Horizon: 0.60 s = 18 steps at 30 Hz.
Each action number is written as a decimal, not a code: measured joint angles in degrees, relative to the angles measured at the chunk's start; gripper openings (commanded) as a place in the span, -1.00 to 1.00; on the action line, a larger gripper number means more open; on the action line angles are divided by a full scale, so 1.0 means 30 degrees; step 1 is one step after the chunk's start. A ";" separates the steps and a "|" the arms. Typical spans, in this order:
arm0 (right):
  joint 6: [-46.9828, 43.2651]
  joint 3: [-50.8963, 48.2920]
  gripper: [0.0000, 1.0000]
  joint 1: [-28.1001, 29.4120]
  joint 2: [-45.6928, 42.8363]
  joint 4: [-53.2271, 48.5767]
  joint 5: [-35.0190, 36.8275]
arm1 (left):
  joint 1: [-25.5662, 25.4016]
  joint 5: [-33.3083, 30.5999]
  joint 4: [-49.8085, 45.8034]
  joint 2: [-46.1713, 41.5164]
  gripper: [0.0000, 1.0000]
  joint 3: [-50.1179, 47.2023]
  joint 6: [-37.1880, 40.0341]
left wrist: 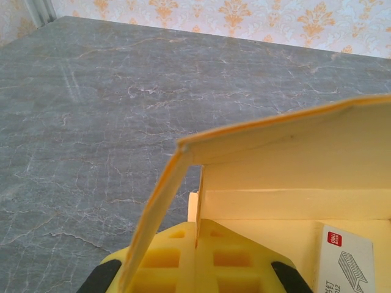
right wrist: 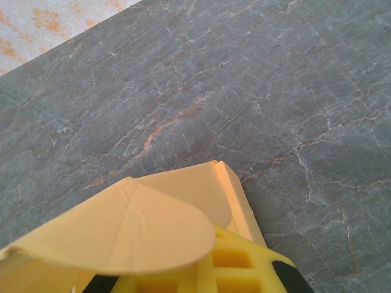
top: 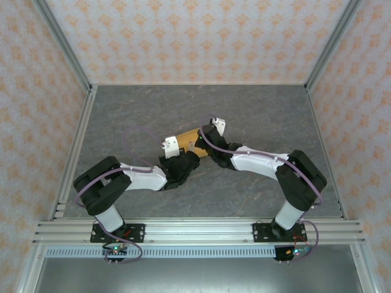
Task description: Fold the paper box
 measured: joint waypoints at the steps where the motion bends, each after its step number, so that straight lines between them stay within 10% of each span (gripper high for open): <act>1: 0.0146 0.0000 -1.00 0.0000 0.0000 -0.0029 -0.0007 | -0.0007 0.0000 -0.0022 -0.0007 -1.00 0.0000 0.0000; 18: 0.2776 -0.0882 -1.00 0.0073 0.0036 0.0699 -0.0044 | -0.0262 -0.0036 -0.0678 0.0022 -1.00 0.0255 -0.0007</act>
